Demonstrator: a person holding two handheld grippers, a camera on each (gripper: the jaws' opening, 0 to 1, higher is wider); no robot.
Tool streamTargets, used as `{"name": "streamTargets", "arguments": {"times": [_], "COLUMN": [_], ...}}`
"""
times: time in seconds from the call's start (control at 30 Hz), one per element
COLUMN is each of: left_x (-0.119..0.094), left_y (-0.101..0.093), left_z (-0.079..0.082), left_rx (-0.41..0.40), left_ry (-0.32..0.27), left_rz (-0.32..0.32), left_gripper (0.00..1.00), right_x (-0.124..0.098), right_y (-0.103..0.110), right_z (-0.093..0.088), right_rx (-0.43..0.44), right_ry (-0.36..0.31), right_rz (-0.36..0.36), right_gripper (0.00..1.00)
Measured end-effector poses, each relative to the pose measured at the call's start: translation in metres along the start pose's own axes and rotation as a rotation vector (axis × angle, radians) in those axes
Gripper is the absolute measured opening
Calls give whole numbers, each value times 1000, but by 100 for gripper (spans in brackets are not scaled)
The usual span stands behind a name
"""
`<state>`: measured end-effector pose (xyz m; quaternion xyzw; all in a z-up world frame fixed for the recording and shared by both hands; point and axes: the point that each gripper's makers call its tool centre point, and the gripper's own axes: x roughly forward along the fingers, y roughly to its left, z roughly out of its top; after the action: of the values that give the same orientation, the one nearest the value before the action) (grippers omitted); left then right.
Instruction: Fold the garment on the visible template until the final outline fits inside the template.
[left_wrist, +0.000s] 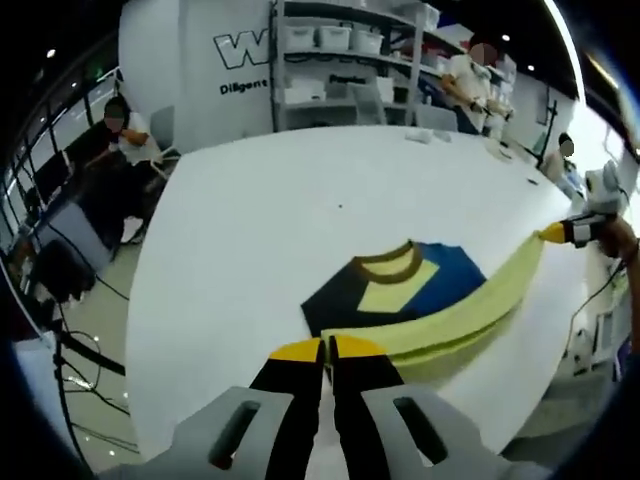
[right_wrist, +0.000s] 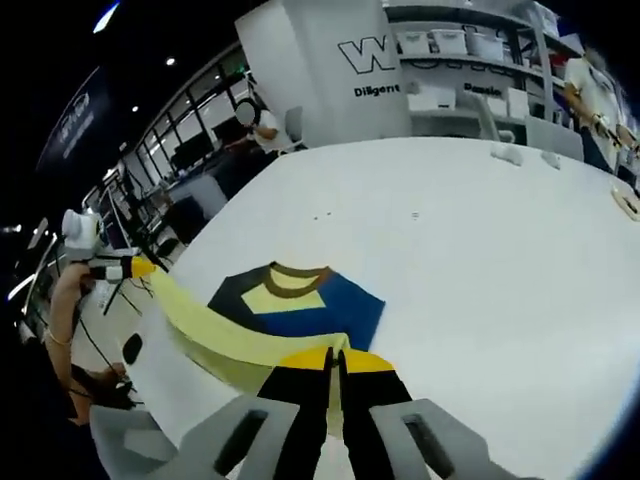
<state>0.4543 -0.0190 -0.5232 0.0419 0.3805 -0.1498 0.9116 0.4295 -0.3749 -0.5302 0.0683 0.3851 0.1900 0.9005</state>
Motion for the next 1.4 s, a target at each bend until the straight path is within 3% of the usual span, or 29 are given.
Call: {"name": "streamTargets", "arguments": {"times": [0.37,0.57,0.67,0.77,0.83,1.03,1.17,1.4], "left_x": [47,74,86,92,98,110,114,120], "left_y": [17,30,48,52,50,42,36,24], "left_z": [25,19,21,21,14,-2,-2,-10], "left_rx": [23,-61,-52,-78,-97,-46,11,192], "left_ry": [19,51,58,62,81,102,84,53], "left_rz": [5,8,70,63,52,30,-9,-99], "left_gripper": [0,0,0,0,0,0,0,3], "right_x": [36,62,77,91,100,117,120,119], "right_y": [-23,-33,-40,-44,-51,-67,-72,-71], "right_z": [25,33,36,34,28,16,15,11], "right_rx": [107,142,162,198,155,148,151,150], "right_ry": [-15,3,25,53,90,149,159,165], "right_rz": [-29,-42,-44,-38,-59,-99,-98,-92], "right_gripper": [0,0,0,0,0,0,0,0]}}
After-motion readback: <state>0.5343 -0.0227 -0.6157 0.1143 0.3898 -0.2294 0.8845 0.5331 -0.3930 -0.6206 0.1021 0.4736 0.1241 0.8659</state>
